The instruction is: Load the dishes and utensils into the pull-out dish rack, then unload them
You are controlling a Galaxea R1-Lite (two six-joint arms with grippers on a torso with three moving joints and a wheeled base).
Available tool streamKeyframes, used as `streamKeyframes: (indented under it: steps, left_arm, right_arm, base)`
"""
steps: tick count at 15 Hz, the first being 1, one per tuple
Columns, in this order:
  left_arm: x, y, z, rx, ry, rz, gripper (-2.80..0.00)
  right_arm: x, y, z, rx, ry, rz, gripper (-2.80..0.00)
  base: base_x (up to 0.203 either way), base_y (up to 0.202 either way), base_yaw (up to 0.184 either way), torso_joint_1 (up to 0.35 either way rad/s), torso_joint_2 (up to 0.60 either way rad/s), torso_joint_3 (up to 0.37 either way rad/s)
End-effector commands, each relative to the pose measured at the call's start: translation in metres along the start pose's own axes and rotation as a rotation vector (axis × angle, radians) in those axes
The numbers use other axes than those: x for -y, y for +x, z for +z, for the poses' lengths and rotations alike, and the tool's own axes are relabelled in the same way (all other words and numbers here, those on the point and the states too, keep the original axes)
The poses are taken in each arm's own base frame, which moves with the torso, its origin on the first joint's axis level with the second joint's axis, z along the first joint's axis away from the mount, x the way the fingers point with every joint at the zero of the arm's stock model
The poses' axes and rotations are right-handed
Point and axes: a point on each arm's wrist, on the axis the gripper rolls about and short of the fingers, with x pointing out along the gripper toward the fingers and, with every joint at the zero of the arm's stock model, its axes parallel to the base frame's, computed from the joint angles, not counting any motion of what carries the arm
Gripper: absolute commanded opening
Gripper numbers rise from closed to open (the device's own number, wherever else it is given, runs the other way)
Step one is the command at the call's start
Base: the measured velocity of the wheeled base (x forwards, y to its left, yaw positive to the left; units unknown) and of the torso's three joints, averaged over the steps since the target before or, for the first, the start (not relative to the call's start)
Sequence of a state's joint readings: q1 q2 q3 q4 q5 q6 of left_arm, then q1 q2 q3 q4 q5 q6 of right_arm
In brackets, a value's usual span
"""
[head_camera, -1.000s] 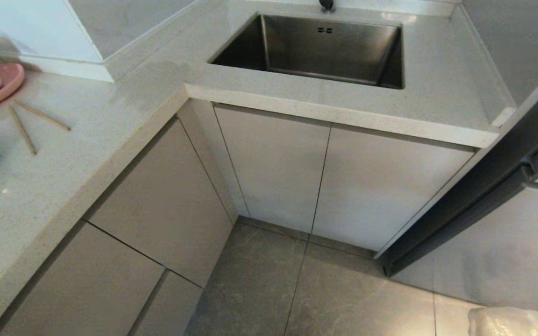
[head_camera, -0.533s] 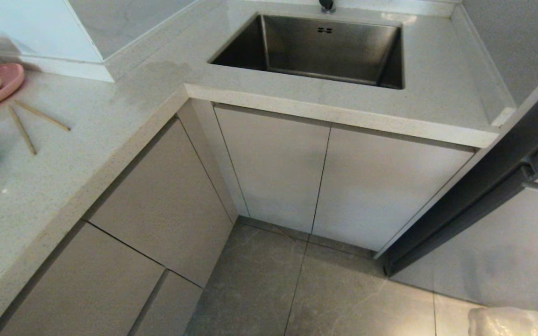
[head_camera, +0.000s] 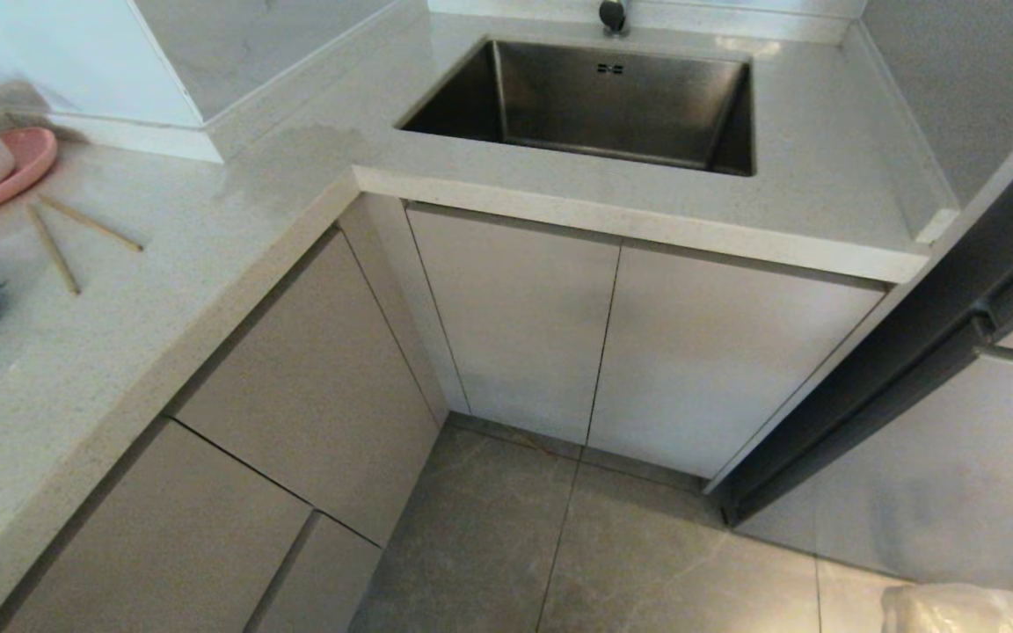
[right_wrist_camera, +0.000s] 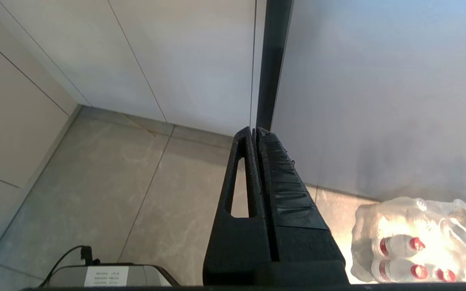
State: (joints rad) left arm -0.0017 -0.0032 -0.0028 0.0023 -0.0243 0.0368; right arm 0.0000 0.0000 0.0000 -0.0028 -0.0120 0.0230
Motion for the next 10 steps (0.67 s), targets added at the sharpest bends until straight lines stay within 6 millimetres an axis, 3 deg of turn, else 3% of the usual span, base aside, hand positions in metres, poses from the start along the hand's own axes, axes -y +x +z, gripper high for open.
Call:
streamKeyframes:
  steps: [1,10]
  left_arm:
    - [0.0000,0.0000,0.0000,-0.001,-0.001,0.000,-2.80]
    - [0.0000,0.0000,0.0000,-0.001,0.000,0.000,-2.80]
  right_arm:
    - [0.0000,0.0001,0.0000,0.000,0.000,0.000,-2.80]
    - [0.0000,0.0000,0.0000,0.000,0.000,0.000,-2.80]
  base:
    - [0.000,0.000,0.000,0.002,0.00,0.171]
    - [0.000,0.000,0.000,-0.001,0.00,0.198]
